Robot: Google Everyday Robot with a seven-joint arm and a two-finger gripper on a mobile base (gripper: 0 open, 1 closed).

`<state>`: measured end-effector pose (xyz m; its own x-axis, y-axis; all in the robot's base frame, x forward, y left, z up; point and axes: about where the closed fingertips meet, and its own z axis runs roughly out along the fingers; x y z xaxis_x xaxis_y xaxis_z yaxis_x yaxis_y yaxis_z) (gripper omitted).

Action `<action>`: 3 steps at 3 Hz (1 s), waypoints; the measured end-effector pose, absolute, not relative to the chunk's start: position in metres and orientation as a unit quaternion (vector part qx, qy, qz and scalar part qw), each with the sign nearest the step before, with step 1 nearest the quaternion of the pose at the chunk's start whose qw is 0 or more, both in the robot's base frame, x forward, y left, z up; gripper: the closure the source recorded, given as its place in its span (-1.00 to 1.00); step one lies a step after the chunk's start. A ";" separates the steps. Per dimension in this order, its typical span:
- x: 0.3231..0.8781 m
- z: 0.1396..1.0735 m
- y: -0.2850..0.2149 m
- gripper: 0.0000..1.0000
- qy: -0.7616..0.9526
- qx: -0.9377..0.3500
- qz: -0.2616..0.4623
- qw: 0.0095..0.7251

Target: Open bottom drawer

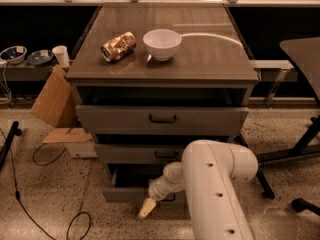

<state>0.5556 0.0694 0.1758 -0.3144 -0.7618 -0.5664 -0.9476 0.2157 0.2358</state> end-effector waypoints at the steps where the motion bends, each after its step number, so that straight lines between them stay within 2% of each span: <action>1: 0.532 0.170 0.055 -1.00 0.764 -0.582 0.255 0.112; 2: 0.532 0.172 0.055 -1.00 0.764 -0.582 0.255 0.111; 3: 0.502 0.161 0.033 -1.00 0.767 -0.595 0.237 0.051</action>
Offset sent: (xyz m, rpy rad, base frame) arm -0.0924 -0.0708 -0.0229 -0.4061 0.1997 0.1757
